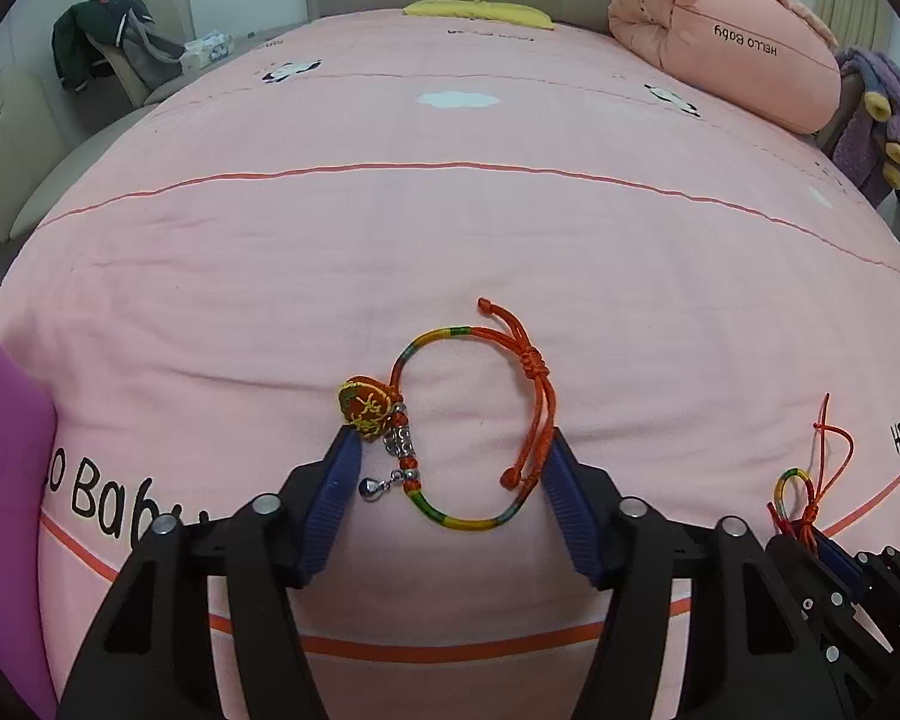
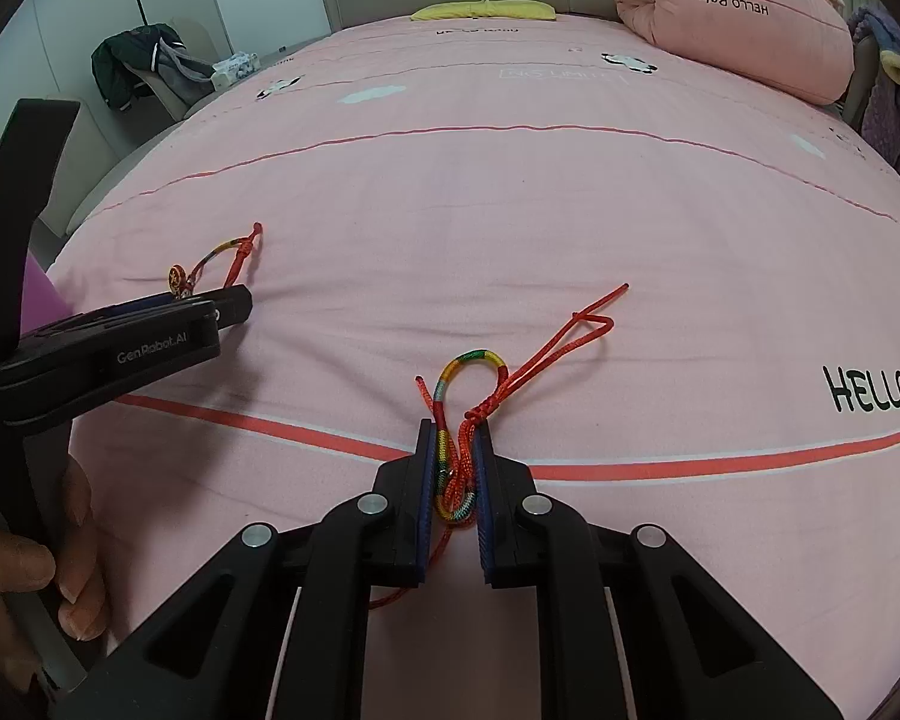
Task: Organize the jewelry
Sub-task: 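Grasp the rainbow bracelet with gold charm using the left tool, then lift both bracelets and carry them over the purple tub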
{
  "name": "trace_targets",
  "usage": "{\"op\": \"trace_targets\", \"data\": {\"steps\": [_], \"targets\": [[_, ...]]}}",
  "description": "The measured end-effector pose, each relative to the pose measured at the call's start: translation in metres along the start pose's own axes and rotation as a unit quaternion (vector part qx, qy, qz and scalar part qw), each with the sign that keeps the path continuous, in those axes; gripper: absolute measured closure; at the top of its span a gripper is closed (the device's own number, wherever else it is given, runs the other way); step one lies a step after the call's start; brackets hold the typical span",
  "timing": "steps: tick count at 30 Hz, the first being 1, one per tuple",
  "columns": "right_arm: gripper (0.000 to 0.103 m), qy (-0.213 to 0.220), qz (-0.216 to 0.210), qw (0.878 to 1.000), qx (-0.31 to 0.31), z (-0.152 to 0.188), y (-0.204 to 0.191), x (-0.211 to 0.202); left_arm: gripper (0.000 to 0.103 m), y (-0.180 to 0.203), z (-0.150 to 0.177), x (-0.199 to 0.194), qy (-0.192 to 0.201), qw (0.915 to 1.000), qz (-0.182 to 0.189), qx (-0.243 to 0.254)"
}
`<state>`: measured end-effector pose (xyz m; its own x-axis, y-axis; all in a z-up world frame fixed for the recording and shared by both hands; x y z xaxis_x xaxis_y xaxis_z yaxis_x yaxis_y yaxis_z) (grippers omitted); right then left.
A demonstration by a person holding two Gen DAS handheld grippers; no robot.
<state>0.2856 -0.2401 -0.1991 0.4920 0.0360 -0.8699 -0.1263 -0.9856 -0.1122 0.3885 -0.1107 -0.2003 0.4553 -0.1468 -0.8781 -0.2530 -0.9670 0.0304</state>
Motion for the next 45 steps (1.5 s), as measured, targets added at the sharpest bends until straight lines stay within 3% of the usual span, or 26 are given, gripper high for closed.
{"op": "trace_targets", "data": {"steps": [3, 7, 18, 24, 29, 35, 39, 45], "targets": [[0.091, 0.0, 0.0, 1.0, 0.0, 0.001, 0.0, 0.0, 0.078, 0.003, 0.003, -0.004, 0.002, 1.0, 0.002, 0.005], [0.091, 0.003, 0.001, 1.0, 0.001, 0.001, -0.001, -0.001, 0.092, 0.006, 0.013, -0.011, -0.001, 0.9999, -0.005, 0.016], [0.096, -0.009, -0.05, 0.998, 0.047, 0.03, -0.002, -0.019, 0.092, 0.004, 0.073, -0.051, -0.042, 0.9991, 0.008, 0.008], [0.096, -0.041, -0.04, 0.998, 0.035, 0.071, -0.016, -0.049, 0.092, 0.005, 0.126, -0.082, -0.088, 0.996, 0.009, 0.012], [0.096, -0.065, -0.065, 0.994, 0.05, 0.105, -0.027, -0.083, 0.092, 0.002, 0.161, -0.117, -0.11, 0.9937, 0.019, 0.012], [0.096, -0.049, -0.077, 0.995, 0.038, 0.115, -0.047, -0.138, 0.092, -0.009, 0.169, -0.178, -0.081, 0.9962, 0.031, 0.005], [0.096, -0.018, -0.088, 0.996, 0.021, 0.099, -0.069, -0.182, 0.092, -0.017, 0.157, -0.218, -0.054, 0.9974, 0.047, -0.007], [0.096, 0.03, -0.114, 0.993, -0.011, 0.06, -0.115, -0.236, 0.092, -0.038, 0.119, -0.289, 0.019, 0.9985, 0.049, -0.016]]}}
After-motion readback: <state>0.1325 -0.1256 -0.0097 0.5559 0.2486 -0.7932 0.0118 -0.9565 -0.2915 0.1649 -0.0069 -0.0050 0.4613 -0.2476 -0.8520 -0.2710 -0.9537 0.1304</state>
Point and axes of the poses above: each gripper's, at about its wrist camera, not at the fingertips, and x roughly the way its jaws point, y to its right, z to its underside, the point moved 7 cm from there along x, roughly the way its jaws point, and after that the axes turned 5 degrees about -y, right-handed, at the moved point
